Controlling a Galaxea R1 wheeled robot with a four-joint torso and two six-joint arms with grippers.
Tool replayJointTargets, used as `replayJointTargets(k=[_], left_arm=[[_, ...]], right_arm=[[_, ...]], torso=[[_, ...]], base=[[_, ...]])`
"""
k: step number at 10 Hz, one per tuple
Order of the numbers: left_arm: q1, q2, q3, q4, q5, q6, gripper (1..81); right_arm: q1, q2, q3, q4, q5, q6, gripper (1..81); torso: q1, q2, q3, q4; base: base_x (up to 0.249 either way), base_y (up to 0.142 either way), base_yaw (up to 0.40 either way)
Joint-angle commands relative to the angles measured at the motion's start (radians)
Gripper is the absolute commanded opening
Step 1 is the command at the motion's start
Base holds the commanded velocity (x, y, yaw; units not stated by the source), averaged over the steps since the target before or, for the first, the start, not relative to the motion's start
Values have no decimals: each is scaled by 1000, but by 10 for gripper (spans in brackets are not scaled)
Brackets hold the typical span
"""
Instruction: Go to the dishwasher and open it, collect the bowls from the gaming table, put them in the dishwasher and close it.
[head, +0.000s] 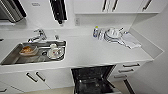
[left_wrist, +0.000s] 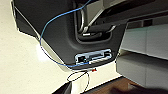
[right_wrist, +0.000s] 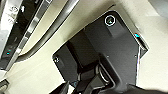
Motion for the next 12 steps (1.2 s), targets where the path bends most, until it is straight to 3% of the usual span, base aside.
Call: replayJointTargets(k=[1,3,4,5,7,9,12], left_arm=[[8,-17,11,2,63,2,811],[7,-25,11,2,60,1,811],[7,-25,8,-1,59,1,811],[7,-27,7,-3,57,1,811],[7,-27,5,-7,56,1,811],[7,-28,5,-7,56,1,811],[7,-31,5,-9,56,1,811]], right_arm=[[-2,1,-9,0,-25,8,811],[-39,34,-50,3,6,13,811],[-54,54,-75,5,6,14,811],[-72,70,-101,8,7,26,811],[-99,104,-161,49,56,66,811],[-91,128,-221,176,63,112,811],[-65,159,-296,373,63,114,811]], torso=[[63,-97,0,0],[109,-171,0,0],[194,-304,0,0],[154,-245,0,0],[201,-321,0,0],[248,-395,1,0],[317,-506,2,0]], base=[[0,0,0],[0,0,0],[0,0,0],[0,0,0],[0,0,0],[0,0,0],[0,0,0]])
